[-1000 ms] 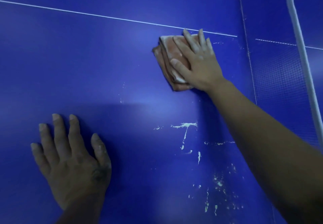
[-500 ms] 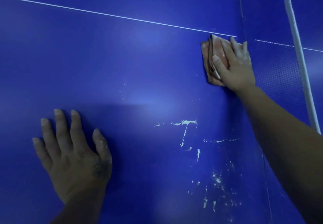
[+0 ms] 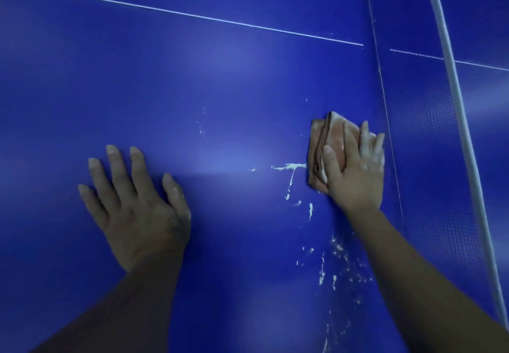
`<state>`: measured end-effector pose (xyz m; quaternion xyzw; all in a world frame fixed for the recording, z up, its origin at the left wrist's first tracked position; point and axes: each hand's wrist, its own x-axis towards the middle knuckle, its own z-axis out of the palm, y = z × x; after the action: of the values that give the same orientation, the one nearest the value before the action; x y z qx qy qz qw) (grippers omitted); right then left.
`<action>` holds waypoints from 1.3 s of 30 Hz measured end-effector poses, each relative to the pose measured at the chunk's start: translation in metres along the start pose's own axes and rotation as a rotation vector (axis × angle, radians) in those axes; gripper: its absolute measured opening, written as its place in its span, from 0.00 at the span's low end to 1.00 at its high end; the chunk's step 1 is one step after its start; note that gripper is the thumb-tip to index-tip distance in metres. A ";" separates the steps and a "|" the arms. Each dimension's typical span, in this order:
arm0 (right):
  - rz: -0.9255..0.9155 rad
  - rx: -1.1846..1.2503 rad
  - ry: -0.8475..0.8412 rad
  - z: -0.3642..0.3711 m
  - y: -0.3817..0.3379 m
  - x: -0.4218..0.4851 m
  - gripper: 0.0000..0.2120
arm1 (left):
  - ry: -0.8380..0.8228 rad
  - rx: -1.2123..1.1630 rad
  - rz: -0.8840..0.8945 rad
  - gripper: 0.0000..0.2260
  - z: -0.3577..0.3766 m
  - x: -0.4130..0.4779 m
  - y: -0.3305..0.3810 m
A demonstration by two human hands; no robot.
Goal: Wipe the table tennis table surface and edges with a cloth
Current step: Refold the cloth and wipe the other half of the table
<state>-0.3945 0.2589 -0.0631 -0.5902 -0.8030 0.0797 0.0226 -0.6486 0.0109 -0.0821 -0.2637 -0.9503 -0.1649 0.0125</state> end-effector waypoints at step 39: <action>-0.488 -0.042 -0.052 0.018 -0.093 0.012 0.33 | 0.002 0.065 0.023 0.29 -0.027 -0.117 -0.043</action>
<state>-0.4888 0.2418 -0.0668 -0.3769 -0.9236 0.0703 0.0080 -0.5708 -0.0906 -0.0824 -0.2736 -0.9521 -0.1342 0.0240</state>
